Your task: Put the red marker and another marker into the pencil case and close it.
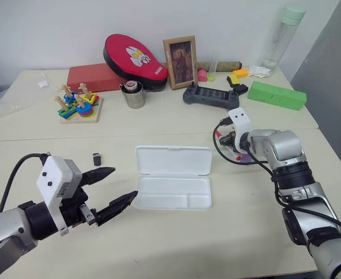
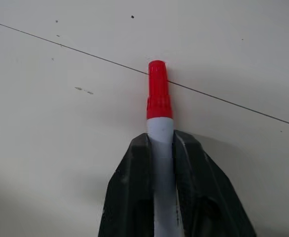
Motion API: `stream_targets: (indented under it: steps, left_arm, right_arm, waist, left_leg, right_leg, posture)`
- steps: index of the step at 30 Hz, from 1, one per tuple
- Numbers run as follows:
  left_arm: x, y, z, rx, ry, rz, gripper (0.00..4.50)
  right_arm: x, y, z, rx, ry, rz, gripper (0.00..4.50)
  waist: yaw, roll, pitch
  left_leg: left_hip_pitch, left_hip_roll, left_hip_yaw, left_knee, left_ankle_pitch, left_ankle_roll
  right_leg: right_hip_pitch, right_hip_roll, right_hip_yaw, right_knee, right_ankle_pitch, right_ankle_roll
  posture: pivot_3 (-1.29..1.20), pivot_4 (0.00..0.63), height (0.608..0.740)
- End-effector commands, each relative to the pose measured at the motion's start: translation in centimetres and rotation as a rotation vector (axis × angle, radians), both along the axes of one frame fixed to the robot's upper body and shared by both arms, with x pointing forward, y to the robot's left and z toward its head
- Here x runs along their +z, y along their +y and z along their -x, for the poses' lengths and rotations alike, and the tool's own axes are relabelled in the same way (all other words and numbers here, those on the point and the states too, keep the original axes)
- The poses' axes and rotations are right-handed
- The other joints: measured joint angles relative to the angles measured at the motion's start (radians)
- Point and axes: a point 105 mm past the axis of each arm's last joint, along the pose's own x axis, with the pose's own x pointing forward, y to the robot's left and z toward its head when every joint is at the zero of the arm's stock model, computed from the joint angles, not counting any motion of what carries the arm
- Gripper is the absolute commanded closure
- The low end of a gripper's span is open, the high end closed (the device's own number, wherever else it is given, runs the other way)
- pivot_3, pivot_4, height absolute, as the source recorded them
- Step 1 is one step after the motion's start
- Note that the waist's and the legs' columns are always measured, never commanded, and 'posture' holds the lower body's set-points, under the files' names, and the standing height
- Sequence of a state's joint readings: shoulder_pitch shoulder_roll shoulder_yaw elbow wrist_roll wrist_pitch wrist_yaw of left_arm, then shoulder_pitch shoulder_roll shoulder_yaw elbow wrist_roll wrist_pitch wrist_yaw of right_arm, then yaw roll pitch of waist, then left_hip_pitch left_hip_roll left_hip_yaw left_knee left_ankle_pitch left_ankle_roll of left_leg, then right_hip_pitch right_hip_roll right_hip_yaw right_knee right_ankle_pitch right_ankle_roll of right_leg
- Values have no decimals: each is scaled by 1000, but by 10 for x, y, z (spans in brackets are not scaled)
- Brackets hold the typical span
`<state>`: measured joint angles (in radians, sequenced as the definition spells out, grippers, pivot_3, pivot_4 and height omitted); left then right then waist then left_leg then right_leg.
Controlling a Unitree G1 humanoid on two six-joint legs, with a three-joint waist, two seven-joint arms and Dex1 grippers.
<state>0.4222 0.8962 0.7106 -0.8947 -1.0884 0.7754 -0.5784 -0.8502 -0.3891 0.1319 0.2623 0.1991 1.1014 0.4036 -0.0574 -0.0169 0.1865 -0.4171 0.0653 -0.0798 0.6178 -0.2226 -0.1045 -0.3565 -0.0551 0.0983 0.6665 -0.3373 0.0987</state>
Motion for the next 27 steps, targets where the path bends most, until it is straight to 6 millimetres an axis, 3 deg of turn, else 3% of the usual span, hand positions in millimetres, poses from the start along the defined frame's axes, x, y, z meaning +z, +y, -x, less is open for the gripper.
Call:
stream_targets:
  steps: [1,9,14,22,27]
  left_arm:
    - [8,-7,1,-31,-36,0,0]
    - [12,-9,-1,-39,-52,2,0]
    - [12,-9,-2,-38,-55,2,0]
    - [12,-10,-5,-38,-54,6,0]
    - [11,-8,-7,-30,-49,6,0]
  right_arm:
    - [3,-6,2,-9,-3,-4,4239]
    - [9,-13,2,-16,-24,0,4239]
    - [34,-15,-4,-11,-117,4,4239]
    - [74,12,3,125,-241,-74,4239]
    - [94,37,25,329,-324,-128,4239]
  waist:
    - [0,0,0]
    - [1,0,0]
    - [1,0,0]
    - [-1,0,0]
    - [0,0,0]
  left_leg:
    - [0,0,0,0,0,0]
    - [0,0,0,0,0,0]
    - [0,0,0,0,0,0]
    - [0,0,0,0,0,0]
    - [0,0,0,0,0,0]
  right_leg:
    - [0,0,0,0,0,0]
    - [0,0,0,0,0,0]
    - [0,0,0,0,0,0]
    - [0,0,0,0,0,0]
    - [0,0,0,0,0,0]
  posture:
    - [0,150,740]
    - [0,150,740]
    - [0,150,740]
    - [0,150,740]
    - [0,150,740]
